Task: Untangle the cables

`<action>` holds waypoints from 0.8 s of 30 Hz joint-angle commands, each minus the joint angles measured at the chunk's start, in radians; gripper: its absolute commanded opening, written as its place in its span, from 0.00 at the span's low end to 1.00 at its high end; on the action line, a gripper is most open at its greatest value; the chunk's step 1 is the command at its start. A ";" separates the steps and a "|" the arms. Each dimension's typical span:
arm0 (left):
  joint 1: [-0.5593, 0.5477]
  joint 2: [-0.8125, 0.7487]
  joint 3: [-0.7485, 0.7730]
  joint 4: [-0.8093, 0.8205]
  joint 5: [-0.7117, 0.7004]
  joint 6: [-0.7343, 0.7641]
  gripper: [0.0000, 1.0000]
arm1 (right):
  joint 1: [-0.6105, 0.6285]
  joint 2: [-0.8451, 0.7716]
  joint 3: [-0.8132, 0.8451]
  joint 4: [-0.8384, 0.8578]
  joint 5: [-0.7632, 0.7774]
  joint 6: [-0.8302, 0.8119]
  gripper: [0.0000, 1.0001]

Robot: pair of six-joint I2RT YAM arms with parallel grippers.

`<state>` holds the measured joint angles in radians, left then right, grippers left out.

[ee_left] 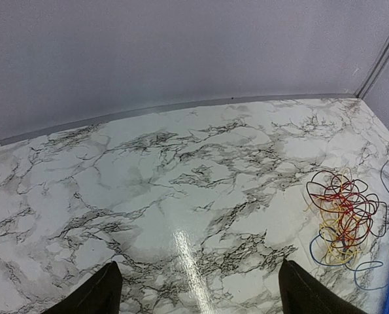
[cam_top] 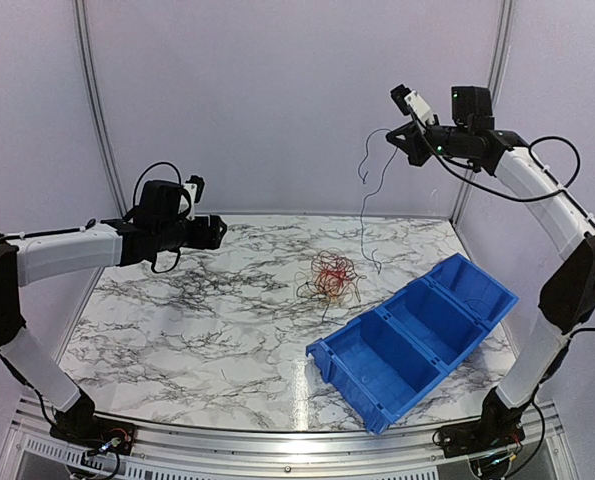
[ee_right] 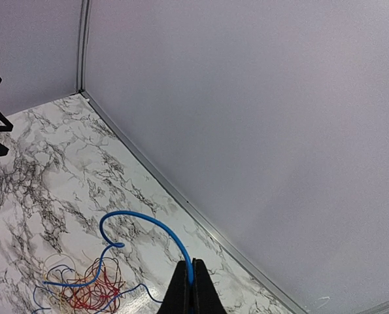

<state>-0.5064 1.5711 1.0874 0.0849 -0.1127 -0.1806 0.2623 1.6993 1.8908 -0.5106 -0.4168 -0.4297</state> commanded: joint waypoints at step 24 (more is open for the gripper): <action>0.040 -0.019 0.026 0.010 0.003 -0.093 0.88 | -0.221 -0.189 -0.103 -0.011 0.063 -0.041 0.00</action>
<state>-0.4702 1.5711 1.0889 0.0845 -0.1272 -0.2485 0.0925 1.5833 1.8099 -0.5053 -0.3737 -0.4454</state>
